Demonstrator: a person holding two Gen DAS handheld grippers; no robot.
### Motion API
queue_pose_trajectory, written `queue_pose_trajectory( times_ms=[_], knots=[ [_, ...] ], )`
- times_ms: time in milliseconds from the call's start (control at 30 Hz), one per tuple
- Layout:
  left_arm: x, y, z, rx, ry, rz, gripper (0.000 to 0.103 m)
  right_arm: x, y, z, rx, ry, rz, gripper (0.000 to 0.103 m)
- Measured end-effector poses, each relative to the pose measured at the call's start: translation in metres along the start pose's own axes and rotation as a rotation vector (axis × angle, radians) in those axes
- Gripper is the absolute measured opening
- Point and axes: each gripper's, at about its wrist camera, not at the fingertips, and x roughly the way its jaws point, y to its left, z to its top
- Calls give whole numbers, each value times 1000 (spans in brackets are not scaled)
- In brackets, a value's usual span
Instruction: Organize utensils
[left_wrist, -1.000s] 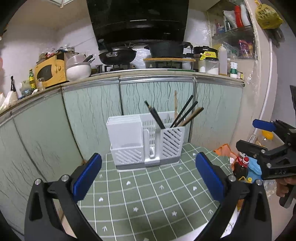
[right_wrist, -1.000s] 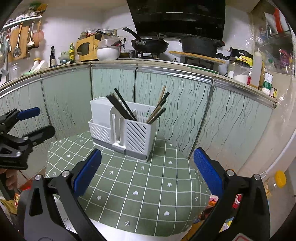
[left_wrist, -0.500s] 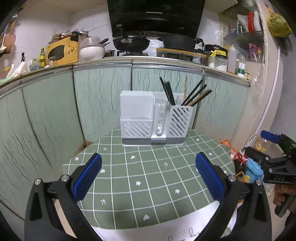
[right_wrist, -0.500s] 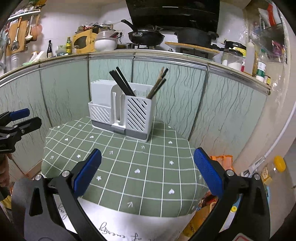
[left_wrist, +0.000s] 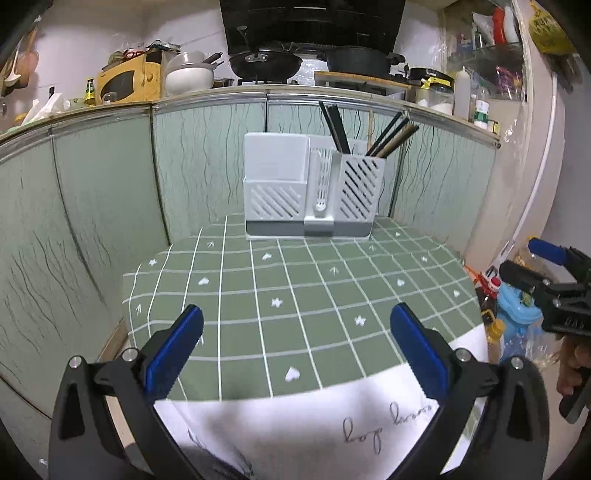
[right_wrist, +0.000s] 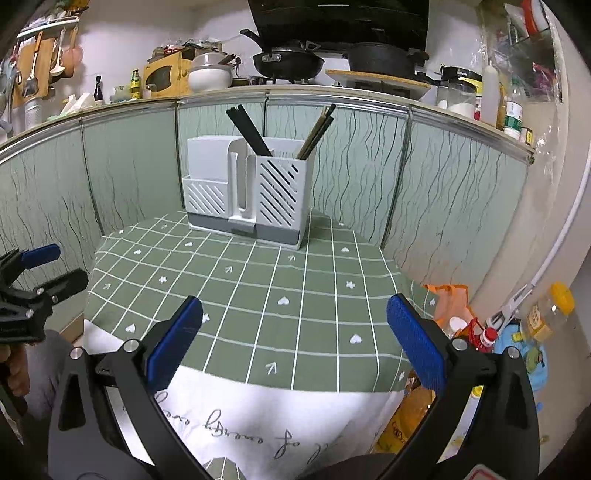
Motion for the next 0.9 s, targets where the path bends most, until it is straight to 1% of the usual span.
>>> queue_pose_trajectory(
  times_ms=[133, 267, 367, 600, 700, 900],
  knots=[
    [-6, -3, -12, 16, -10, 30, 99, -4, 4, -10, -8, 1, -2, 96],
    [-13, -2, -15, -3, -11, 42, 99, -9, 8, -18, -12, 1, -1, 96],
    [-17, -1, -13, -12, -14, 44, 99, -12, 10, -20, -11, -2, 0, 96],
    [-23, -4, -1, -8, -6, 79, 99, -21, 10, -16, -9, -8, -7, 96],
    [-27, -5, 3, 4, -21, 101, 99, -24, 10, -14, -13, -9, -9, 96],
    [-31, -7, 7, 4, -32, 117, 99, -29, 7, -10, -2, -24, -19, 96]
  ],
)
